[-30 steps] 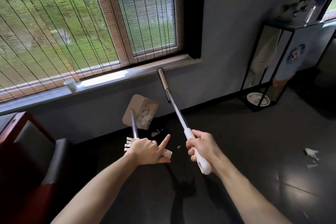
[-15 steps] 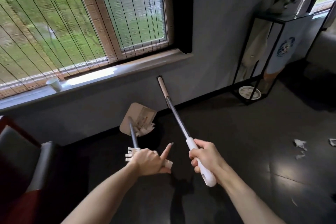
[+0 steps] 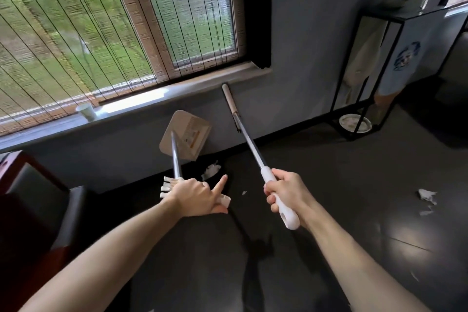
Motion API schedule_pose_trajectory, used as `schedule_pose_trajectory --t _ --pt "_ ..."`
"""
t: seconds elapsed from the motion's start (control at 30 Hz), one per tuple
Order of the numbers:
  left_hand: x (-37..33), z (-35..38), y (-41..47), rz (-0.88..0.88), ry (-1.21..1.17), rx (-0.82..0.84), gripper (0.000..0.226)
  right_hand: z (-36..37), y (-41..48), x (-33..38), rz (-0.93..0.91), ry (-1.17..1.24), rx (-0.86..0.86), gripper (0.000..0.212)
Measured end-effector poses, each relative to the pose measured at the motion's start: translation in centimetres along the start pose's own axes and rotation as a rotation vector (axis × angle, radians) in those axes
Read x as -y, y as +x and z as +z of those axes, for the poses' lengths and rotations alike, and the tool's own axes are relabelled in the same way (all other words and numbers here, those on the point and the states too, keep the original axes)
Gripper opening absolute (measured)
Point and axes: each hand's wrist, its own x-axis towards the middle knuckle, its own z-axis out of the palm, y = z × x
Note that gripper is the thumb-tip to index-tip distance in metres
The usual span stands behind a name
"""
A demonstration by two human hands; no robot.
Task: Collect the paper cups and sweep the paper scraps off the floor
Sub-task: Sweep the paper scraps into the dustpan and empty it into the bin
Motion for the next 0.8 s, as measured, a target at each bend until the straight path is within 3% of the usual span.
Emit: schedule_pose_trajectory --t 0.17,0.27,0.37,0.47,0.57,0.67,0.8 --pt "-3.5 2.6 0.2 -0.020 -0.128 0.115 0.089 -0.8 0.8 -0.7 0.027 -0.012 -0.002 0.029" --pt "-4.3 3.3 1.0 -0.059 -0.184 0.097 0.088 -0.9 1.5 -1.1 0.056 -0.028 -0.024 0.025" --pt "-1.9 2.2 2.2 -0.074 -0.159 0.022 0.087 -0.8 1.8 -1.4 0.091 -0.014 -0.049 0.018" --pt "2.0 -0.6 3.3 -0.224 -0.259 -0.007 0.082 -1.1 1.7 -1.9 0.115 -0.005 -0.068 0.021" --pt "6.1 -4.3 3.5 -0.431 -0.376 -0.097 0.073 -1.5 1.4 -1.9 0.101 -0.014 -0.083 0.020" --pt "9.9 -8.2 2.9 -0.600 -0.639 -0.275 0.080 -2.0 1.1 -1.3 0.073 0.002 -0.095 0.016" --pt "13.5 -12.4 2.6 -0.628 -1.020 -0.472 0.081 -2.7 0.6 -0.2 0.033 0.060 -0.124 0.015"
